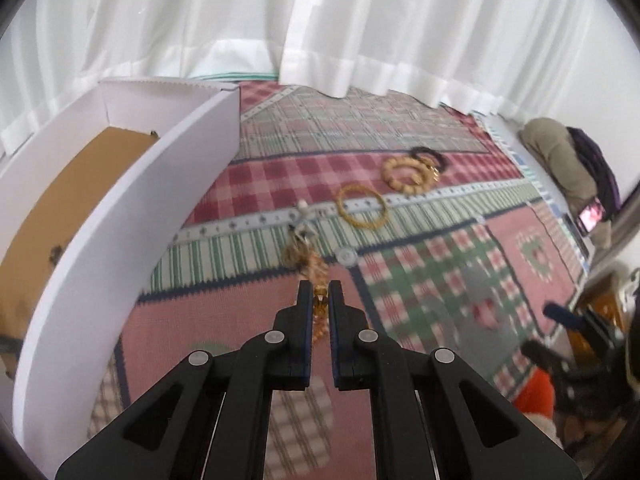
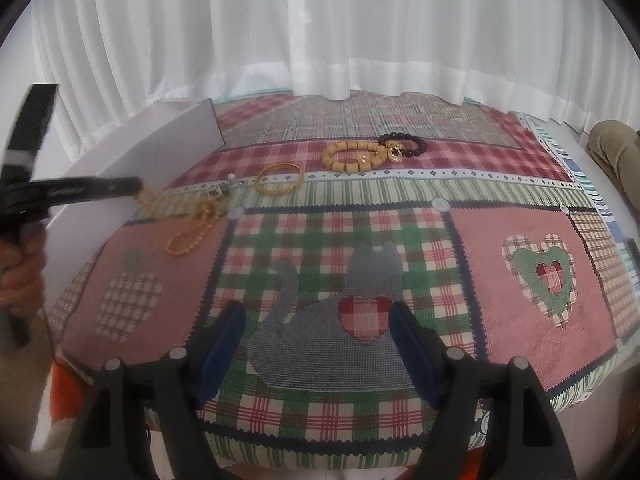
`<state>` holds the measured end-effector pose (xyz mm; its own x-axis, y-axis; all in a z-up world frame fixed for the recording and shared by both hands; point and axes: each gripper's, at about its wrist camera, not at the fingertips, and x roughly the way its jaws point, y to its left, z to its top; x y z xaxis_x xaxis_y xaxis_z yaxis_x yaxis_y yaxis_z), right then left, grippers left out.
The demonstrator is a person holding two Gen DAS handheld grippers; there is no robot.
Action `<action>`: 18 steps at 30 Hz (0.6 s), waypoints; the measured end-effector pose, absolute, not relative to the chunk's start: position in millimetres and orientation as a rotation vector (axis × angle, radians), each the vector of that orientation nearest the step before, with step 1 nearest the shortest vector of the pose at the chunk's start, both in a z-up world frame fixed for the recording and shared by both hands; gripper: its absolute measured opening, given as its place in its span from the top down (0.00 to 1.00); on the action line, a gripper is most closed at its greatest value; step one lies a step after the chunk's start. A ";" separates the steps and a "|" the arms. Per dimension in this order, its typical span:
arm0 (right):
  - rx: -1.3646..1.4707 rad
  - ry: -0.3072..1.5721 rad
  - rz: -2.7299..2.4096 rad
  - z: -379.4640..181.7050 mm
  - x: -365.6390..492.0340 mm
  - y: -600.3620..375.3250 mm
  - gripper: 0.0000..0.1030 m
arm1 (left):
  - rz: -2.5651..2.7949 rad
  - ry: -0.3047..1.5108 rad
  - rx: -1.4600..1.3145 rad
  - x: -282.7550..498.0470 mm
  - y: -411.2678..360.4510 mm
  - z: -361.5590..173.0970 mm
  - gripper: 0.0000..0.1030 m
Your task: Organize jewelry
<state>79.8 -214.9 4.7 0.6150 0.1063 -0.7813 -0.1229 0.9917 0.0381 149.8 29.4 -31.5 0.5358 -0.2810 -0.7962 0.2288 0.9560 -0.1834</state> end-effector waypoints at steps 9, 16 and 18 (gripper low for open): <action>-0.028 0.896 0.132 7.1 76.7 -209.5 0.26 | -0.198 1.068 -0.081 106.7 69.9 -73.0 0.94; -0.061 0.900 0.160 7.2 72.7 -194.3 0.26 | -0.184 1.061 -0.058 108.4 72.2 -83.5 0.74; -0.067 0.899 0.163 7.3 71.9 -191.9 0.26 | -0.209 1.035 -0.040 117.6 66.1 -79.5 0.72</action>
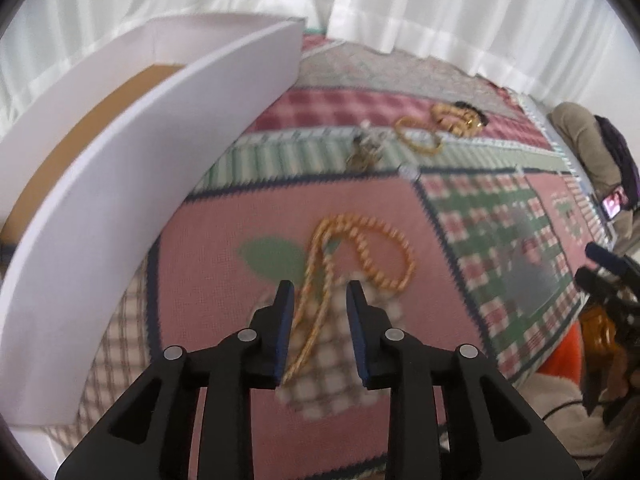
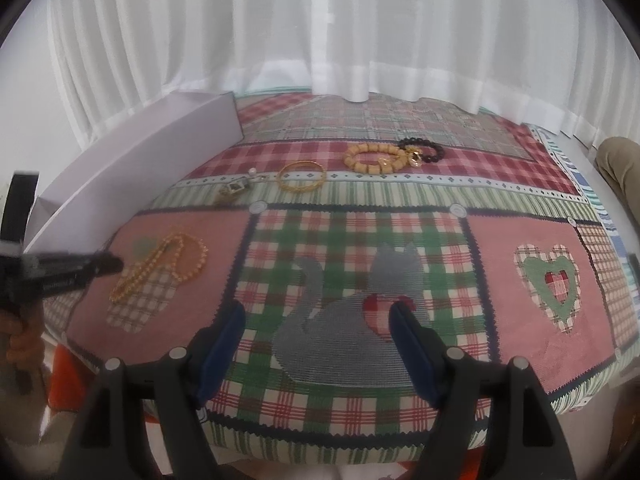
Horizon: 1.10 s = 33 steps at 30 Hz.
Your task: Organize jewelry
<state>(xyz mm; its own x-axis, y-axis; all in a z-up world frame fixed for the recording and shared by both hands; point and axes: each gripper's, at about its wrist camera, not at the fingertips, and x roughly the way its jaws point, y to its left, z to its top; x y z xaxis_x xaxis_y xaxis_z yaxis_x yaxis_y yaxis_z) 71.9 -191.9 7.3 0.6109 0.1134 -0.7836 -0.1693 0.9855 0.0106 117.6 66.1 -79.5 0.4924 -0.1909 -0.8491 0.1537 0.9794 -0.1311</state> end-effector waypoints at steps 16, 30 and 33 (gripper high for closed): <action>-0.038 0.919 0.156 -1.1 71.6 -198.7 0.26 | -0.186 1.125 0.152 114.8 62.5 -115.0 0.46; -0.056 0.904 0.159 4.0 68.4 -192.1 0.26 | -0.273 0.987 -0.116 112.1 73.3 -51.7 1.00; -0.058 0.895 0.192 7.0 75.5 -186.9 0.26 | -0.257 0.972 -0.124 115.5 77.6 -43.2 1.00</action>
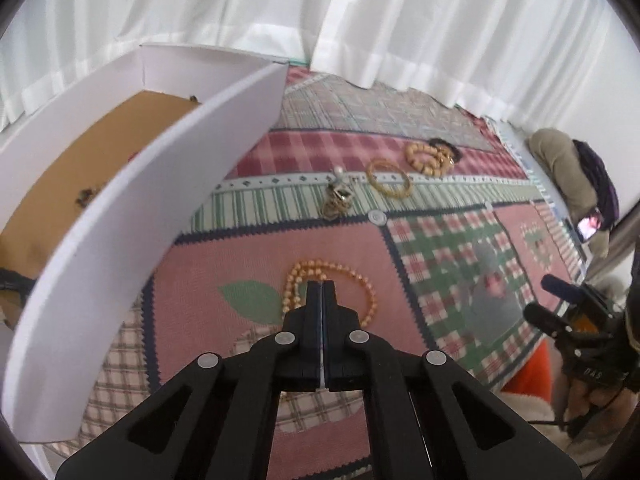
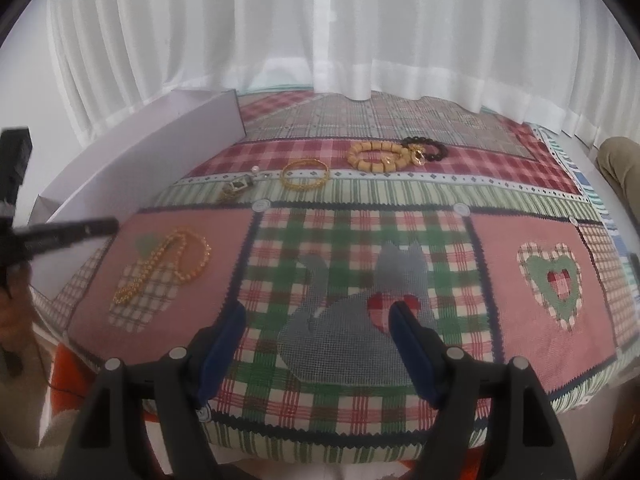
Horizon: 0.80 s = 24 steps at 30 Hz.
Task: Organize jewelry
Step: 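Grasp the gold bead necklace with the right gripper and lift it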
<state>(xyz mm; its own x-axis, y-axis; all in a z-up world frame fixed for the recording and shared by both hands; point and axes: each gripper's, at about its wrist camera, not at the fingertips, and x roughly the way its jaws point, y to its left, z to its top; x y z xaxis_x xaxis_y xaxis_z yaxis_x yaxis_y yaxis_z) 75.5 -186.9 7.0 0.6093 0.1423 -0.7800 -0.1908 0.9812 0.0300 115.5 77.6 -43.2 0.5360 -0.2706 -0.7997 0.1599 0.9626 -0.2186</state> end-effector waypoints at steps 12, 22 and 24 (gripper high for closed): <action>-0.278 1.006 0.584 -55.5 179.1 -43.7 0.26 | -0.113 0.998 -0.185 104.7 104.3 -61.6 0.67; -0.271 1.057 0.567 -62.8 177.9 -66.4 0.86 | -0.084 0.991 -0.167 117.6 106.6 -66.3 0.54; -0.178 1.042 0.571 -46.3 175.8 -91.1 0.92 | -0.088 0.998 -0.168 122.3 103.4 -68.7 0.54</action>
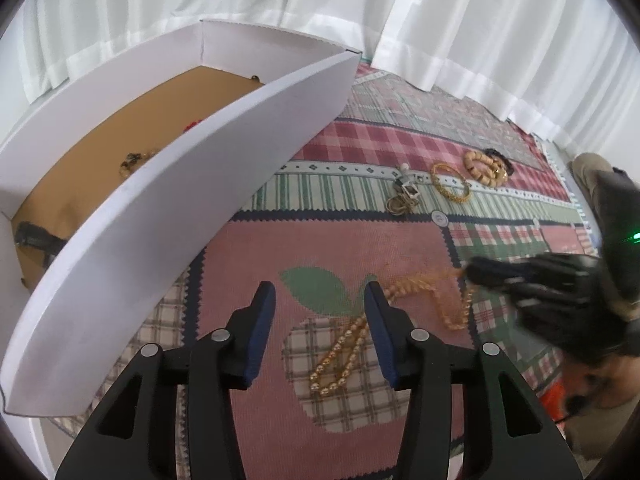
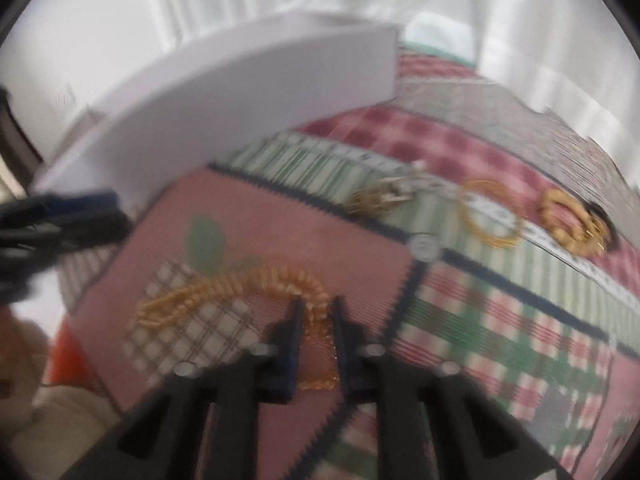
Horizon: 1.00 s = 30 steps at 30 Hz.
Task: Organize jewelry
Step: 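Grasp the gold bead necklace with the right gripper and lift it, then grasp the silver square charms with the left gripper while the right holds the necklace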
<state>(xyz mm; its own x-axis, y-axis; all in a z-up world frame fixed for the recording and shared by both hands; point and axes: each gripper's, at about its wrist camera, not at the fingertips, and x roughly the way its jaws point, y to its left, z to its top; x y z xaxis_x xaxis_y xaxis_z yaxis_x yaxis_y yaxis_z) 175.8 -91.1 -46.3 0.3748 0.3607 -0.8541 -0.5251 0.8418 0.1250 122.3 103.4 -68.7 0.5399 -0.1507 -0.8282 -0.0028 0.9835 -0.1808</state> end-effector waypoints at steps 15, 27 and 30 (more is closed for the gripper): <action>0.146 0.981 0.590 16.3 188.5 -175.3 0.92 | -0.118 1.005 -0.074 150.8 71.1 -61.6 0.43; 0.234 0.860 0.561 67.1 165.1 -212.5 0.92 | -0.234 1.034 0.051 233.3 1.1 -88.1 0.41; 0.248 0.863 0.552 64.6 160.5 -220.2 0.92 | -0.225 1.072 0.063 248.3 -3.5 -106.2 0.44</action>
<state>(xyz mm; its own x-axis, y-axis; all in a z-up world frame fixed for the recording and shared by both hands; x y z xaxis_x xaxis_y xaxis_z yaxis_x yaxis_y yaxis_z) 160.5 -220.2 64.6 0.5222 0.5525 -0.6497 -0.3578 0.8334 0.4211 248.3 -3.5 -106.2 0.4577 -0.1514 -0.8761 0.2128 0.9754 -0.0574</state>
